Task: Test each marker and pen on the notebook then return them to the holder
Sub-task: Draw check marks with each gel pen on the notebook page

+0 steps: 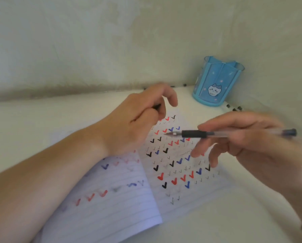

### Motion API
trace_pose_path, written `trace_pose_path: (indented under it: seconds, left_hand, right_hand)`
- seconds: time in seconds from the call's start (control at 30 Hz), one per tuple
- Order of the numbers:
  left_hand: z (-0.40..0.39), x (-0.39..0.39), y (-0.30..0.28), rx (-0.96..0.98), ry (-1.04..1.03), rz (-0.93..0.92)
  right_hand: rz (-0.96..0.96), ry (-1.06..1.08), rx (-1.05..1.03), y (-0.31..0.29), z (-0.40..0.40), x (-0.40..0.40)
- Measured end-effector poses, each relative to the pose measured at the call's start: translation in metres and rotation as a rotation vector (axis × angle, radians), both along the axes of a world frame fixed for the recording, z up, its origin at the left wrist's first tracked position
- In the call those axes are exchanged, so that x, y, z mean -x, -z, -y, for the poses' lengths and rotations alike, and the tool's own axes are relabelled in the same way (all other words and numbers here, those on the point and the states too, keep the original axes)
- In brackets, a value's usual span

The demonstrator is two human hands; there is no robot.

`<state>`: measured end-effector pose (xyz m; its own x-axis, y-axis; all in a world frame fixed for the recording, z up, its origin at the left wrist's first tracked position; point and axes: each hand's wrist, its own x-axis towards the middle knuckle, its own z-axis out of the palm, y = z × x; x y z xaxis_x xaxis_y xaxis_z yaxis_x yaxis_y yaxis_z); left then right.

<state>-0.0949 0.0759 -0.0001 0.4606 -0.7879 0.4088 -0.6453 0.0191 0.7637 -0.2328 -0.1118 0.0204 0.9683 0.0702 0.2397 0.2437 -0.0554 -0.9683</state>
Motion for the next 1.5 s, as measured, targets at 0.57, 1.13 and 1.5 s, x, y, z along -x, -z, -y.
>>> trace_pose_path:
  seconds: [0.57, 1.13, 1.5]
  left_hand:
    - [0.006, -0.001, 0.007, -0.199, -0.053, 0.119]
    - [0.006, -0.001, 0.006, -0.238, -0.088, 0.156]
    - [0.004, 0.001, 0.004, -0.238, -0.093, 0.230]
  right_hand:
    - [-0.194, 0.165, 0.264, 0.030, -0.022, 0.001]
    - [-0.150, 0.167, 0.441, 0.026, -0.025, 0.001]
    - [-0.149, 0.154, 0.189, 0.026, -0.022, -0.002]
